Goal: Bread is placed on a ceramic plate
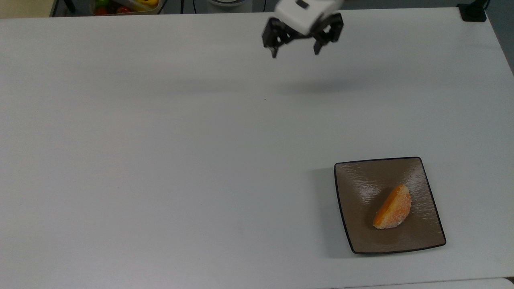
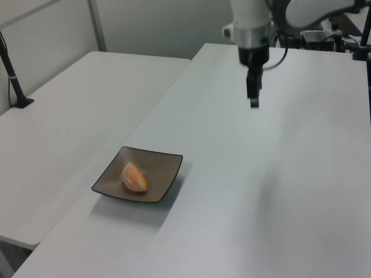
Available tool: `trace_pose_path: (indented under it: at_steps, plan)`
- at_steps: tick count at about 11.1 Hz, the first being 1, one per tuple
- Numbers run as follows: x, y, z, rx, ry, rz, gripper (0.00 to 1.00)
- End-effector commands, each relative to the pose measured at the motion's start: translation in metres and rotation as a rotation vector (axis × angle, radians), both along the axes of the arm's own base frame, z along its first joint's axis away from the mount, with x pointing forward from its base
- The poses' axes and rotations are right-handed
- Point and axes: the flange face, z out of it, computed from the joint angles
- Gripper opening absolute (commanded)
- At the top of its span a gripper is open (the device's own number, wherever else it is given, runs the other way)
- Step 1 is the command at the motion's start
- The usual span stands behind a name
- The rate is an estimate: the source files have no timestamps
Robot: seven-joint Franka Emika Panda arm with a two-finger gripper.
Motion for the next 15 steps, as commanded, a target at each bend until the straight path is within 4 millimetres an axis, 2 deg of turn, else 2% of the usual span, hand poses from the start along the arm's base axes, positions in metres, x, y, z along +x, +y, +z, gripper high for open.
trace_pose_path:
  at_steps: [1, 2, 4, 6, 7, 11, 13, 15]
  plan:
    - [-0.021, -0.065, 0.041, 0.031, -0.046, -0.081, 1.0]
    - [-0.023, -0.079, 0.049, 0.053, -0.055, -0.106, 1.0]
    - [-0.015, -0.114, 0.051, 0.11, -0.055, -0.178, 1.0]
    - [-0.011, -0.126, 0.054, 0.132, -0.106, -0.204, 1.0]
    - [-0.008, -0.133, 0.049, 0.146, -0.127, -0.219, 1.0]
    - [-0.004, -0.137, 0.042, 0.152, -0.137, -0.225, 1.0]
    - [0.001, -0.153, 0.042, 0.158, -0.161, -0.253, 1.0]
    - [0.001, -0.151, 0.033, 0.153, -0.144, -0.247, 1.0]
